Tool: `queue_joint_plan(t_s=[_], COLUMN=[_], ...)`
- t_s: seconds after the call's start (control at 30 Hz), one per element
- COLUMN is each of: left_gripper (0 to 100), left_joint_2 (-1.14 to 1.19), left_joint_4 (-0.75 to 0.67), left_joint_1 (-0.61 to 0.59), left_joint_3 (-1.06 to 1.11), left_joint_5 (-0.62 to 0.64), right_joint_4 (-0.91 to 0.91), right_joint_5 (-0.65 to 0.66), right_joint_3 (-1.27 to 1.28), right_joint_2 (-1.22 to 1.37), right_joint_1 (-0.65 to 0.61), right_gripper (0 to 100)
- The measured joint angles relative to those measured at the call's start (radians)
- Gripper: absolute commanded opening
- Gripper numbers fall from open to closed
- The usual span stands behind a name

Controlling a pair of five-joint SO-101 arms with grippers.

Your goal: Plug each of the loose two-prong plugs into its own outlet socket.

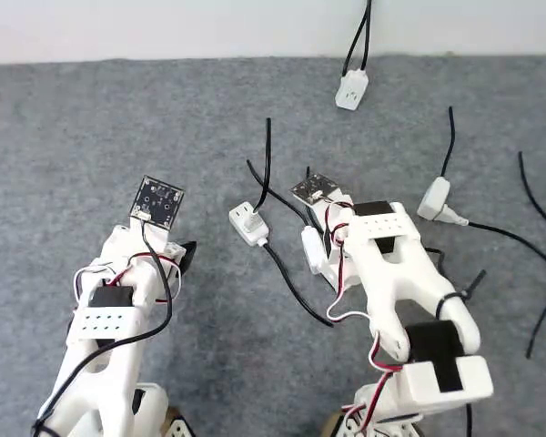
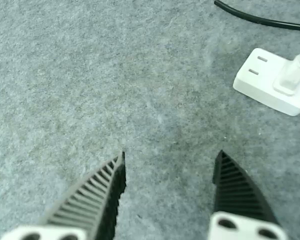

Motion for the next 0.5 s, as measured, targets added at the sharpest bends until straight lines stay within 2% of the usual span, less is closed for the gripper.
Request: queue_joint_plan(t_s=[0.43, 0.5], left_gripper=[27, 27], left_joint_2=[0.000, 0.000], left_joint_4=[0.000, 0.000], left_joint_1=[0.000, 0.000], left_joint_3=[0.000, 0.000], left_joint_5=[0.000, 0.000], right_joint_4=[-0.112, -0.115], right_joint_5=[0.000, 0.000], right_joint_3=[0.000, 0.000], right_joint_2=[0.040, 0.040], right_joint_1=[-0.005, -0.003], right_gripper=[25.1, 22.7])
